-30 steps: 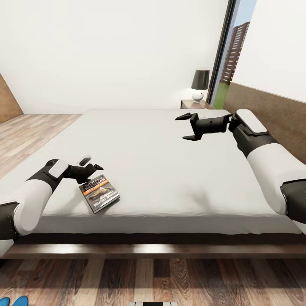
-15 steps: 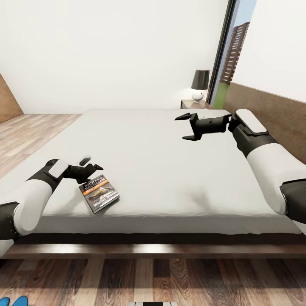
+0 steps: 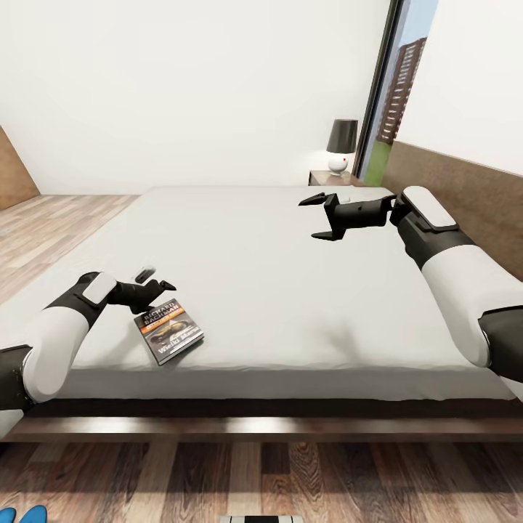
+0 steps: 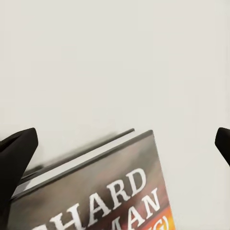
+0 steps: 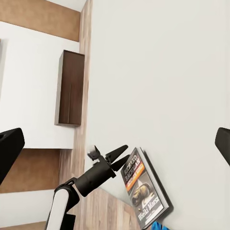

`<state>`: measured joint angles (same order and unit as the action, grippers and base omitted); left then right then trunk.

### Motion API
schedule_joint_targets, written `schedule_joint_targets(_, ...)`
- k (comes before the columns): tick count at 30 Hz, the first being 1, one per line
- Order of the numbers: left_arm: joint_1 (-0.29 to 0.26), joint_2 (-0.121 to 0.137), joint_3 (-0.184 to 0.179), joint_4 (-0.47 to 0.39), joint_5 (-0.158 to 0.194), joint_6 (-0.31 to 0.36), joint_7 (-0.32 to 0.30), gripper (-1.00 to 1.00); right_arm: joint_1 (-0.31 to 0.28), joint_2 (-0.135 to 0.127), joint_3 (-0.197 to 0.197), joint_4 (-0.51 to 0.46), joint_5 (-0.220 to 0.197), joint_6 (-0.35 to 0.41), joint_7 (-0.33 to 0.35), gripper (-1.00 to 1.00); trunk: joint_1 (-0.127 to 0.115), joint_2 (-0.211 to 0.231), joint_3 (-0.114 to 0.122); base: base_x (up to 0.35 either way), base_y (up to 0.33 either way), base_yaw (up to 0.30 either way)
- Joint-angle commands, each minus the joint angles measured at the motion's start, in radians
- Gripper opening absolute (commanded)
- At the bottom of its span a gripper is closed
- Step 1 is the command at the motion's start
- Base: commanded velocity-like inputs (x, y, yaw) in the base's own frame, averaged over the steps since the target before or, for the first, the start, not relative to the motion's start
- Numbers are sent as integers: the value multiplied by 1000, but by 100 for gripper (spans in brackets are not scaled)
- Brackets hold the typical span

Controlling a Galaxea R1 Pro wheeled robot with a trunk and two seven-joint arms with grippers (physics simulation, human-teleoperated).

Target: In the bedroom, move the book from the bed onto either nightstand, and place the two sandals side by side next to the bed.

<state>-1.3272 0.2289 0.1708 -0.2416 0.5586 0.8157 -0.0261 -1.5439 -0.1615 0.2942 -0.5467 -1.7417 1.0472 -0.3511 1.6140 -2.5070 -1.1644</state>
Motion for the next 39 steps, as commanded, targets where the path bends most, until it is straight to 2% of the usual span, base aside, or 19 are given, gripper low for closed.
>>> schedule_joint_targets(1, 0, 0, 2, 3, -9, 8, 2, 100, -1, -1, 5, -1, -9, 0, -6, 100, 0, 0, -1, 0, -2, 0)
schedule_joint_targets(39, 0, 3, 3, 4, -9, 8, 3, 100, -1, 0, 6, -1, -9, 0, -7, 100, 0, 0, -1, -12, -10, 0)
